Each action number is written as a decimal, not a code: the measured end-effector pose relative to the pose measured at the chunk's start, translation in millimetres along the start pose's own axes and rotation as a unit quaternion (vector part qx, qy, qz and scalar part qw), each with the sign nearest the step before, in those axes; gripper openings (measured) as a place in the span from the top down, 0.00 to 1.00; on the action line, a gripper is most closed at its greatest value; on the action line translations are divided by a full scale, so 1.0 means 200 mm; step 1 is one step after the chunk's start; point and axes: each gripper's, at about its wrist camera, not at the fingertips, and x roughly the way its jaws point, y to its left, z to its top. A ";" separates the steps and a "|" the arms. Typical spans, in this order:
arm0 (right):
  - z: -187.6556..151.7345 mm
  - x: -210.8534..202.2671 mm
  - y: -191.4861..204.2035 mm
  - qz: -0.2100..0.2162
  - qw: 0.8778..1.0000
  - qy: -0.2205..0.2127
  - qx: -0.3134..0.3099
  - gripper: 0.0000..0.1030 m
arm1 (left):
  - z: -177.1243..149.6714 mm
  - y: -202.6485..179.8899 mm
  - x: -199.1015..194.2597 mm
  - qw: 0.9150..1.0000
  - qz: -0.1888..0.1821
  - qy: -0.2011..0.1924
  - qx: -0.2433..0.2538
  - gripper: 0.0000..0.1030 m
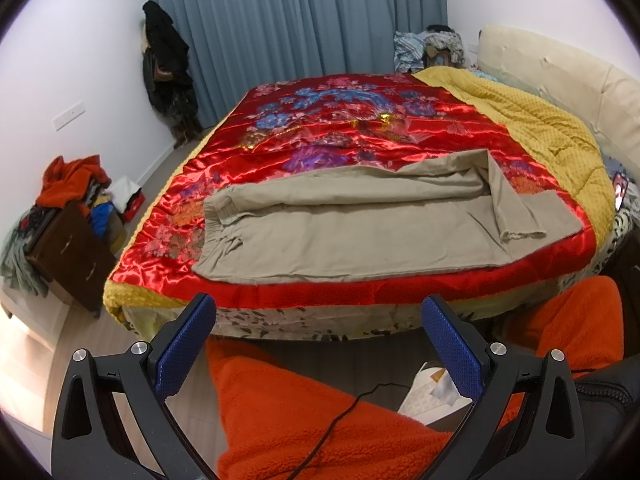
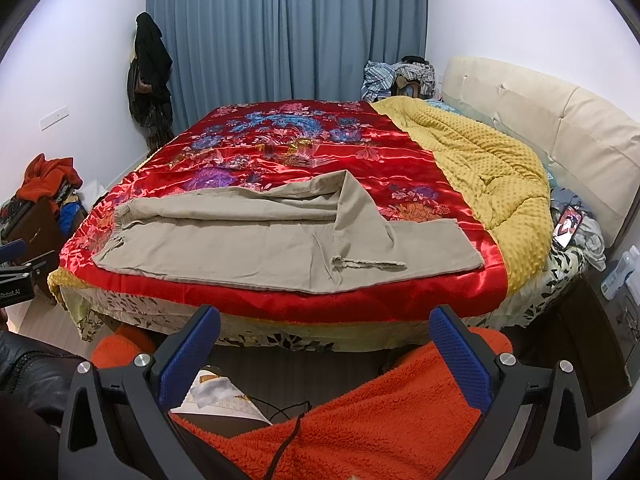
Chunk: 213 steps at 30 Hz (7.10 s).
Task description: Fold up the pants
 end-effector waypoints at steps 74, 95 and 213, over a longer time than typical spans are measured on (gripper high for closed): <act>0.00 0.02 0.00 -0.001 1.000 0.007 -0.001 0.00 | 0.00 -0.01 0.01 1.000 0.002 0.005 0.004 0.01; -0.01 0.02 0.00 -0.001 1.000 0.010 -0.001 0.00 | 0.00 -0.02 0.02 1.000 0.002 0.005 0.005 0.00; 0.53 1.69 -0.31 -0.090 0.991 0.080 -0.062 0.96 | 0.11 0.13 0.73 0.990 0.011 0.104 -0.092 0.01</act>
